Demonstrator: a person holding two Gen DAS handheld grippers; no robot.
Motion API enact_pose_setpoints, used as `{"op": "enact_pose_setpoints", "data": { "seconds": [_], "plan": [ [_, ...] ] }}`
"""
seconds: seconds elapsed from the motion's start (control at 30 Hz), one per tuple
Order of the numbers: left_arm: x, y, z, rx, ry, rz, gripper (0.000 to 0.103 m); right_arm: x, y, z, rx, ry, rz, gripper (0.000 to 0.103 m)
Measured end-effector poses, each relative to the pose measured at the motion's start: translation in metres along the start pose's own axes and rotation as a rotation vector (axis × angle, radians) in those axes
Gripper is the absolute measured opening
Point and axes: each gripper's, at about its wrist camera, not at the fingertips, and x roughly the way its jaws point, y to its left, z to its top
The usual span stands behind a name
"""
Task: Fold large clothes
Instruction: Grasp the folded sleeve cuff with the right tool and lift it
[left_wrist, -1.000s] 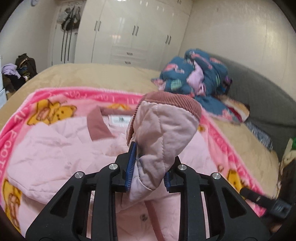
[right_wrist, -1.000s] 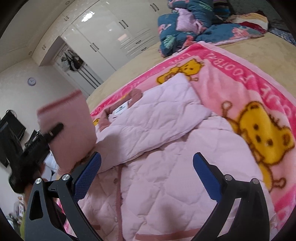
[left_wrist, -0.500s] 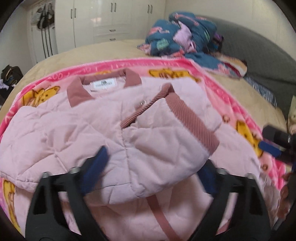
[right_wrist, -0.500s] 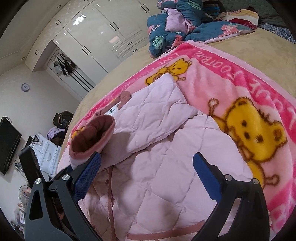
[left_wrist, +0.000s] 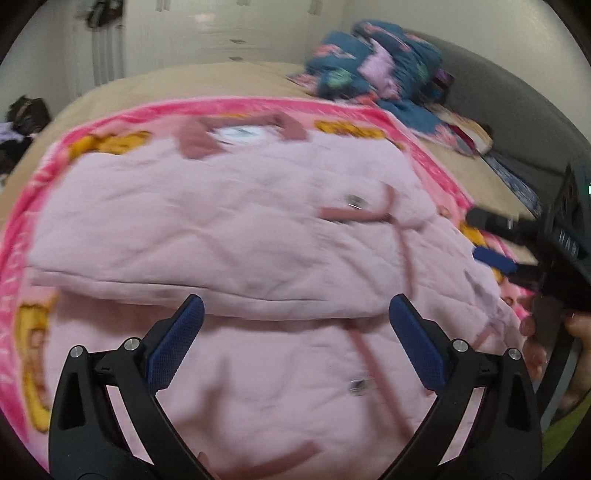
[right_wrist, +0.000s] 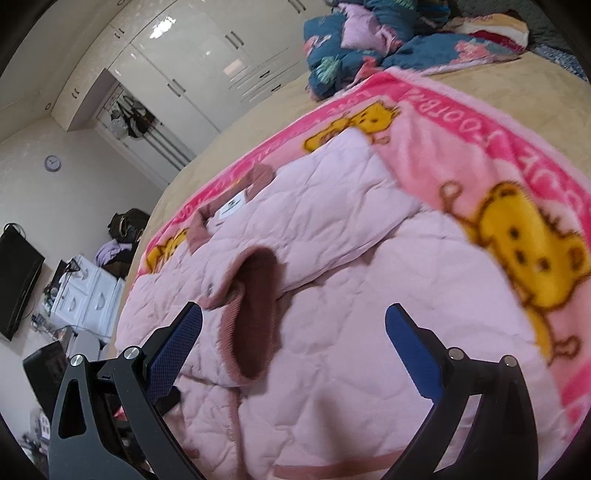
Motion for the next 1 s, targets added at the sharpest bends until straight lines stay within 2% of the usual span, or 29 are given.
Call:
{"op": "enact_pose_setpoints", "data": {
  "seconds": [0.1,0.2,0.43,0.63,0.7,0.73,0.77,0.8,0.83,0.87,0.9,1.0],
  "plan": [
    [-0.022,0.035,0.006,-0.075,-0.049,0.04,0.094,0.015,0.017,-0.007,-0.036,0.033,0.008,0.099],
    [-0.04,0.064,0.009,-0.13,-0.086,0.088,0.094,0.035,0.031,-0.015,-0.041,0.091,0.056,0.099],
    [-0.075,0.13,0.004,-0.266,-0.147,0.169,0.094,0.076,0.048,-0.028,-0.046,0.169,0.06,0.099],
    [-0.088,0.167,-0.009,-0.358,-0.156,0.198,0.094,0.094,0.044,-0.03,-0.008,0.163,0.088,0.098],
    [-0.09,0.175,-0.011,-0.385,-0.162,0.194,0.094,0.098,0.045,-0.031,-0.012,0.157,0.092,0.094],
    [-0.091,0.178,-0.012,-0.397,-0.164,0.194,0.094,0.1,0.046,-0.032,-0.019,0.157,0.087,0.085],
    [-0.092,0.181,-0.013,-0.405,-0.166,0.194,0.094,0.102,0.046,-0.032,-0.03,0.157,0.083,0.069],
    [-0.092,0.182,-0.015,-0.41,-0.168,0.194,0.094,0.103,0.046,-0.033,-0.036,0.16,0.07,0.065],
    [-0.093,0.183,-0.015,-0.414,-0.17,0.193,0.094,0.104,0.044,-0.033,-0.043,0.158,0.064,0.053],
    [-0.094,0.184,-0.015,-0.417,-0.172,0.193,0.094,0.104,0.044,-0.033,-0.047,0.155,0.091,0.026],
    [-0.093,0.185,-0.015,-0.418,-0.172,0.196,0.094,0.102,0.044,-0.031,-0.049,0.153,0.122,0.021],
    [-0.092,0.187,-0.014,-0.425,-0.174,0.193,0.094,0.088,0.066,-0.023,-0.171,0.092,0.105,0.016]
  ]
}}
